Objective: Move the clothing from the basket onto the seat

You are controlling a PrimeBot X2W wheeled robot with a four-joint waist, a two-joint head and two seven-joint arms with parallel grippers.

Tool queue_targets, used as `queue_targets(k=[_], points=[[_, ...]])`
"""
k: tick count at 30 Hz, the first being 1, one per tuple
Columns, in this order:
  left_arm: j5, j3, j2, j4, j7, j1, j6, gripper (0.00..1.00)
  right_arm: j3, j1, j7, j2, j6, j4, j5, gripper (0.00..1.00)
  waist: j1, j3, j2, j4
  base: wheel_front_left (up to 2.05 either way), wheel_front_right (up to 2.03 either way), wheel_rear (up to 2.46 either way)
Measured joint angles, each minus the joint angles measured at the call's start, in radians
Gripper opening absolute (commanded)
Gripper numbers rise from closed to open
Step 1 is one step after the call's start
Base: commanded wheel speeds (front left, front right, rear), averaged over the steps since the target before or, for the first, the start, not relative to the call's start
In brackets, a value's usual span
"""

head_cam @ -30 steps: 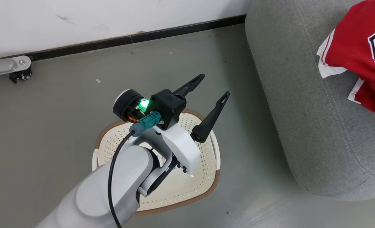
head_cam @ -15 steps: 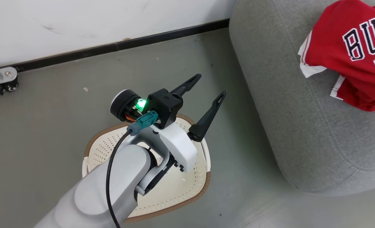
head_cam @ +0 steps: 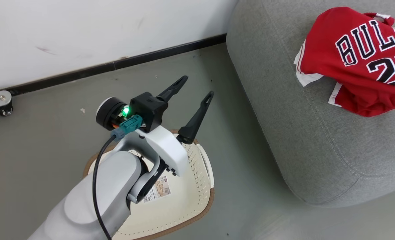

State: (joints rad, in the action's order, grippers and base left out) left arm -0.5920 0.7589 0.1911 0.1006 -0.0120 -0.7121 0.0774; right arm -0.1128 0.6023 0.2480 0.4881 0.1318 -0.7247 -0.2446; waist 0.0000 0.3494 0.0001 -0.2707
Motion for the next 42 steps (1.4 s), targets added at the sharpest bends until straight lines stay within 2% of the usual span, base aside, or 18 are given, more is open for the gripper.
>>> queue_targets(k=[11,31,42], points=[[-0.035,-0.056,0.028,0.051,-0.057,0.071,0.034,1.0,0.046,-0.002,0.002,-0.062,0.0,0.141,0.05,1.0,0.0,-0.072,0.0,0.007,0.0,0.0,0.0],[-0.086,-0.184,0.083,0.115,-0.168,0.224,0.113,1.0,0.16,-0.006,0.002,-0.207,0.0,0.191,0.11,1.0,0.0,-0.186,0.0,0.107,0.0,0.0,0.0],[-0.103,-0.239,0.127,0.155,-0.194,0.327,0.157,1.0,0.188,-0.09,0.002,-0.298,0.0,0.215,0.117,1.0,0.0,-0.248,0.0,0.167,0.0,0.0,0.0]])
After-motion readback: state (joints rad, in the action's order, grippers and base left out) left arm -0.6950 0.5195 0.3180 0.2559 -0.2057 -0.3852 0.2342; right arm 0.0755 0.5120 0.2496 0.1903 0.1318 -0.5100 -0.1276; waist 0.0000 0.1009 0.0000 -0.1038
